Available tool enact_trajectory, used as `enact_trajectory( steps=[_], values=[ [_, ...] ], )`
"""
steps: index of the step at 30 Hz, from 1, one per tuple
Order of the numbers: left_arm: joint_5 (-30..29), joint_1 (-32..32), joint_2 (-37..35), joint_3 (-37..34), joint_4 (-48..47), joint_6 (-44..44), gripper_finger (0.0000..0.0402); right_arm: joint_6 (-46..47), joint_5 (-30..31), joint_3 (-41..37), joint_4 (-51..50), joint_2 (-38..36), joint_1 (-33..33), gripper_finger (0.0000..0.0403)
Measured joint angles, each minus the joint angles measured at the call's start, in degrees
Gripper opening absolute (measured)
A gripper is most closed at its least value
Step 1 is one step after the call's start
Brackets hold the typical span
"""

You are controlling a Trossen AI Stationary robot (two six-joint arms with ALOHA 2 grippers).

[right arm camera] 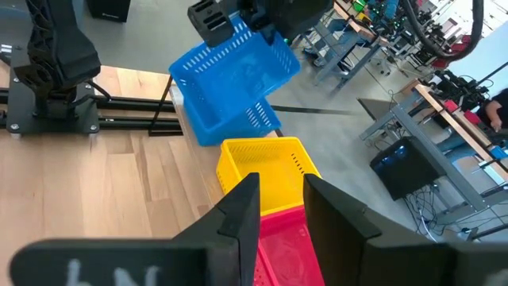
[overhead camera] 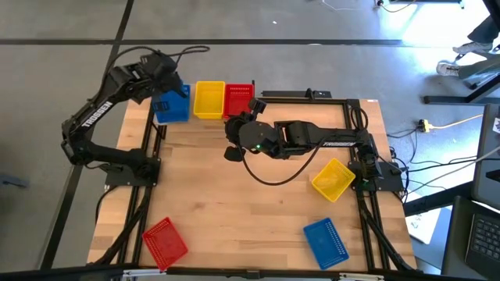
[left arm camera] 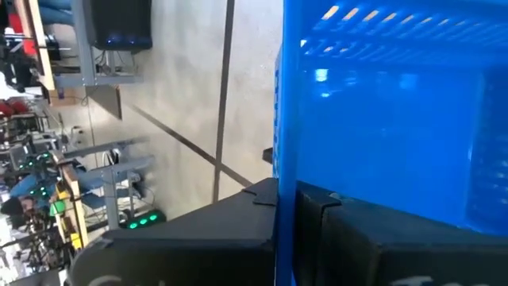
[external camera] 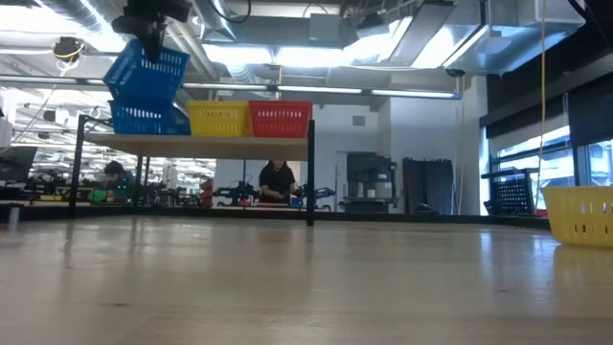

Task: Stack baskets on shelf by color
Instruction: Stack the top blue bin on top of the blue bin on the shelf

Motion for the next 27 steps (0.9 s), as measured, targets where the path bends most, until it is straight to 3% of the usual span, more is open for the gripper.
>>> enact_trajectory(
  steps=[27],
  values=[
    [0.4, 0.0, 0.0, 0.0, 0.4, 4.5, 0.0000, 0.0, 0.0, 0.0, 0.0, 0.0, 0.0, 0.0101]
  ],
)
